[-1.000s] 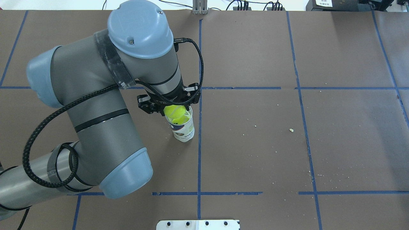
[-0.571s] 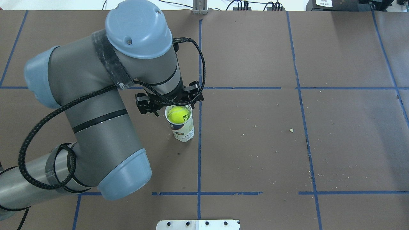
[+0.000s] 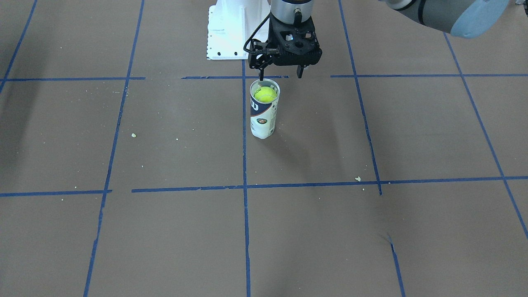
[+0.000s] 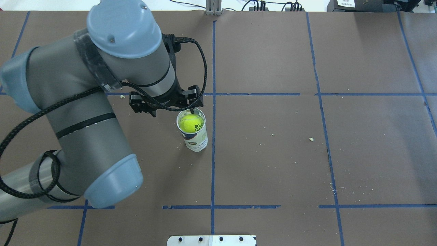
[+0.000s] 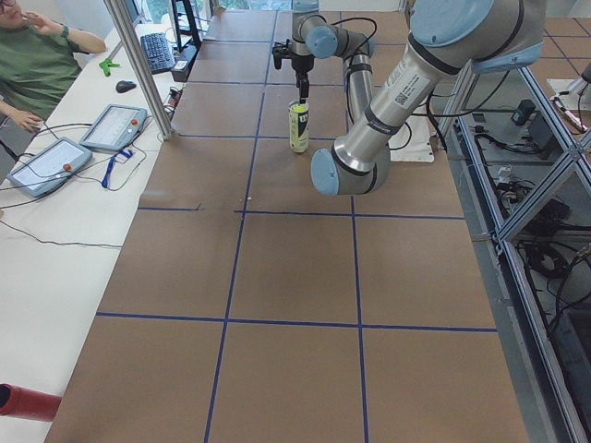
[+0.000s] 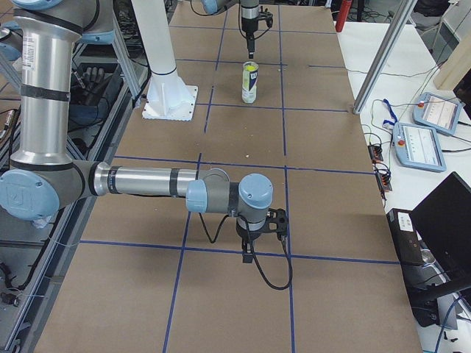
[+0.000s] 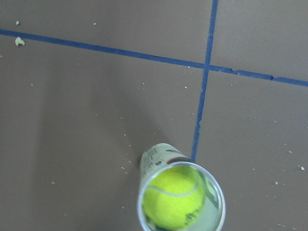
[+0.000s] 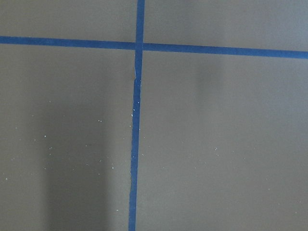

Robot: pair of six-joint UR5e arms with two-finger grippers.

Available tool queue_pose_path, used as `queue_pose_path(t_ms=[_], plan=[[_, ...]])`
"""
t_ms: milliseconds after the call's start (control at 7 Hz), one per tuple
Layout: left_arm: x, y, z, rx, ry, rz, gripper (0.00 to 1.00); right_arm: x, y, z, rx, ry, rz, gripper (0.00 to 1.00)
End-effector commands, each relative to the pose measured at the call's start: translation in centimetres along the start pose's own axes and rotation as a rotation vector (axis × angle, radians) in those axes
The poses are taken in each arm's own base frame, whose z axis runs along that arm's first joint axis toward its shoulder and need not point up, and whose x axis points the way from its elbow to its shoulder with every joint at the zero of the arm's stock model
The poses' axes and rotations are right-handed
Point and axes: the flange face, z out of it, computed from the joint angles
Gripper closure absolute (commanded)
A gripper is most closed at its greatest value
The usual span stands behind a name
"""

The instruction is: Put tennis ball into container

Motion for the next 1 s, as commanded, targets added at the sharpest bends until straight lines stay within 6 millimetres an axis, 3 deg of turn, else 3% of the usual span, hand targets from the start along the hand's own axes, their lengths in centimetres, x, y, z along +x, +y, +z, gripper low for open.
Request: queue_pose_path(t_ms=[0,286,429,714,857], plan=[[-11.8,-6.8,-0.4,0.032,-0.020,0.176,0.00,0.0,0.0,0.0,0.000,0.000,0.000,0.00],[-27.2,-11.5,-0.8,0.032,-0.034,0.329,0.00,0.0,0.0,0.0,0.000,0.000,0.000,0.00],[-36.3,-12.7,-1.3,0.026,-0.047,0.361,0.00,0.0,0.0,0.0,0.000,0.000,0.000,0.00],[-54.3,-12.7,-1.7,-0.018,-0.111,0.312,0.00,0.0,0.0,0.0,0.000,0.000,0.000,0.00],[-62.0,-11.5,-0.7,-0.066,-0.131,0.331,0.00,0.0,0.0,0.0,0.000,0.000,0.000,0.00]])
